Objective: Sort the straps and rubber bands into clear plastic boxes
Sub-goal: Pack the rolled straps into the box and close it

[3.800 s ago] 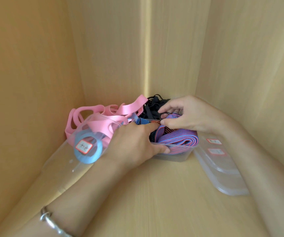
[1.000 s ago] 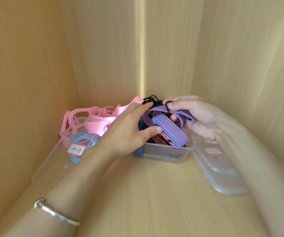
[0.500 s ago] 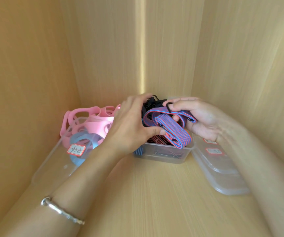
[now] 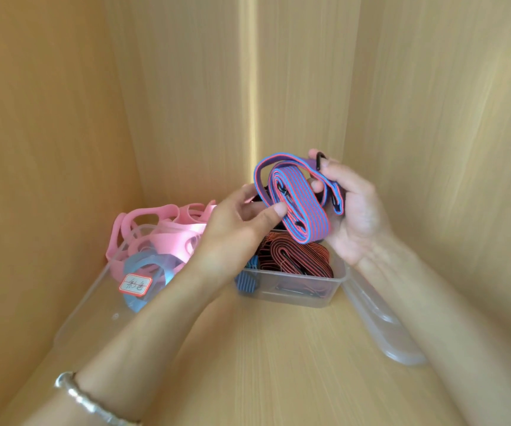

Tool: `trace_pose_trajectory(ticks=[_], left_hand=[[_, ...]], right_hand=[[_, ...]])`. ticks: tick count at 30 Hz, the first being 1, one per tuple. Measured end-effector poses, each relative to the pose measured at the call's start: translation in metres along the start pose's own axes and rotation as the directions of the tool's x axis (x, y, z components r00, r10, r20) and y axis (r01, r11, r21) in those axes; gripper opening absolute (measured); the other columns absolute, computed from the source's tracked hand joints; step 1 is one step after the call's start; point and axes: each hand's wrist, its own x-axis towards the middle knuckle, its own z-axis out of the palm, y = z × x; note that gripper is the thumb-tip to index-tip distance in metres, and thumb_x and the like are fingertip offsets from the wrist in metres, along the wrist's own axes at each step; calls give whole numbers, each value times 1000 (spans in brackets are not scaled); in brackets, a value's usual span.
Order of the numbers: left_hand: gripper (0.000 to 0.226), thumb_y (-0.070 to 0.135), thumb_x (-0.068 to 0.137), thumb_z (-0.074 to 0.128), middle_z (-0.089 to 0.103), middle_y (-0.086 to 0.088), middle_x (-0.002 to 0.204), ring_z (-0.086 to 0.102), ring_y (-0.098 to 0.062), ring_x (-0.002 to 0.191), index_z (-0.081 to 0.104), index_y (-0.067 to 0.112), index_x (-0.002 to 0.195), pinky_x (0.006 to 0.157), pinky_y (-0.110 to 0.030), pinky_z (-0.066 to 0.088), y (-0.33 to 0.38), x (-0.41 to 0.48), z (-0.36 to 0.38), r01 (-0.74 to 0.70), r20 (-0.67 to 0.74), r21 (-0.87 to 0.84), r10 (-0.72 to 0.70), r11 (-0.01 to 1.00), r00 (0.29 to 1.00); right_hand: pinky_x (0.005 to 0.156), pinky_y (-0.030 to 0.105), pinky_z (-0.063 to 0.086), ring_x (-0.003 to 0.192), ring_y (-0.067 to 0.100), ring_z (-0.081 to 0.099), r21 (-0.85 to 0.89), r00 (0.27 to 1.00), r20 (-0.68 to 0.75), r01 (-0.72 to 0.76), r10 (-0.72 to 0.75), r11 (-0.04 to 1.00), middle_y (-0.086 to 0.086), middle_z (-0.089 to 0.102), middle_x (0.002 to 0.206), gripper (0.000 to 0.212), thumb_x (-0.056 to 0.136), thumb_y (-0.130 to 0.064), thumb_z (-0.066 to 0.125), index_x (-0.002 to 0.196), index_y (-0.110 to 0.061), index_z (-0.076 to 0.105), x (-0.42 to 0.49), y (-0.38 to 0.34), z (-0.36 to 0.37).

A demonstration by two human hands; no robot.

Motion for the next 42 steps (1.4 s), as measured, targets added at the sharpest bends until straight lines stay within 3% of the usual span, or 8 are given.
trace_pose_trajectory(ticks=[4,7,11,20,28,34,37,42], left_hand=[[33,11,76,61,69,-4,96,62,-19,94,61,12,108,94,-44,48,-5,-1,8,12,76,-201,3,980,997],[36,1,79,57,66,-4,96,64,-10,84,58,5,115,77,-27,56,-1,-2,8,39,94,-356,-6,934,996],[43,10,84,60,66,-10,109,64,-16,96,56,1,125,77,-26,55,1,-3,8,1,101,-452,50,892,994],[35,7,74,71,70,-8,94,67,-13,79,65,5,108,70,-21,54,1,2,-2,-24,-21,-401,17,916,1000],[51,6,73,70,65,-26,109,65,-28,88,56,-11,119,80,-35,57,6,3,-16,-26,-93,-389,-11,921,996],[35,0,87,58,64,-22,105,64,-22,82,54,-10,121,65,-28,57,5,0,-18,23,-70,-327,-49,945,996],[38,3,85,63,63,-29,112,61,-27,89,56,-9,120,69,-30,57,5,1,-19,31,-84,-315,-60,949,995],[43,6,80,70,62,-30,116,63,-33,97,57,-7,119,89,-50,51,8,1,-23,0,-124,-280,-37,960,992]], right_hand=[[43,21,47,41,9,53,24,1000,-13,18,-18,1000,-1,48,50,20,72,-15,58,91,-11,59,-1,9,1],[47,23,48,48,14,55,-19,996,-28,81,-81,997,1,50,54,14,77,-12,59,91,-11,61,0,15,3],[59,26,56,62,16,65,-41,989,-49,136,-138,990,6,69,70,11,81,-3,60,90,-9,64,0,25,6],[62,29,58,67,17,68,-102,995,-26,90,-93,991,7,73,76,15,91,0,52,92,-7,65,-3,30,7],[58,22,51,60,12,62,-175,999,-29,23,-29,984,5,70,72,14,91,-2,53,90,-7,66,0,27,2],[59,31,55,68,16,64,-217,998,31,-54,62,975,7,70,80,14,90,-7,54,96,-8,66,-1,23,-1],[60,33,57,70,17,65,-233,993,64,-86,104,969,8,69,81,14,91,-8,53,98,-9,65,-3,24,0],[60,34,59,68,17,69,-248,987,98,-103,131,963,7,72,79,14,94,-7,50,96,-8,64,-6,24,2]])
